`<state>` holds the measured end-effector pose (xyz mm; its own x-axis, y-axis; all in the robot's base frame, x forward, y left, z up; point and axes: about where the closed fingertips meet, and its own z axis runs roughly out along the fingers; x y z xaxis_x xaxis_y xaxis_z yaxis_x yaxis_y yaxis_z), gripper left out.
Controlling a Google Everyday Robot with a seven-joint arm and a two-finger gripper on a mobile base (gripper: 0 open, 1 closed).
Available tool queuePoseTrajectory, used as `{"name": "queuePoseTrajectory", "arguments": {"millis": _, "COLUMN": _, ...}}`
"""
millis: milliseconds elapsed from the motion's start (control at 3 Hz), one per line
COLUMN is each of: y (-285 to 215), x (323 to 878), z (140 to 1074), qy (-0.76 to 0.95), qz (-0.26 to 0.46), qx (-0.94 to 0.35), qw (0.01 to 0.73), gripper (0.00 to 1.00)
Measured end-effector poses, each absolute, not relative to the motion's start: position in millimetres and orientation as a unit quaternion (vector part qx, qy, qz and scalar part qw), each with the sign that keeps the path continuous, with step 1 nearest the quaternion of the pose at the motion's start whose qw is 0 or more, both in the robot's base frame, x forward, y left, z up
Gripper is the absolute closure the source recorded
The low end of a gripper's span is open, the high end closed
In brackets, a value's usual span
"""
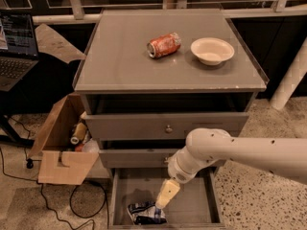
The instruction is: Pick blue chip bag from bottom drawer and place on counter
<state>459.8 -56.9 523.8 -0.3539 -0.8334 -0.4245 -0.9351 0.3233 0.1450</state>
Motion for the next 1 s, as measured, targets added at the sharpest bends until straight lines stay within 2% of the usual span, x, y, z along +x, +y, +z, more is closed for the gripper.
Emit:
{"name": "queuePoseTrajectory", "arguments": {"millis": 667, "y": -57.7, "x": 458.8, "z": 510.1, "qy": 0.807, "qz": 0.183, "qx": -0.543, "qw": 0.145, "gripper": 0.0}}
{"name": "queuePoseTrajectory", "arguments": {"millis": 1000, "y": -58.8, "x": 449.9, "z": 460.6, "qy": 0.822, "qz": 0.176, "qx": -0.518, "qw": 0.16, "gripper": 0.0}}
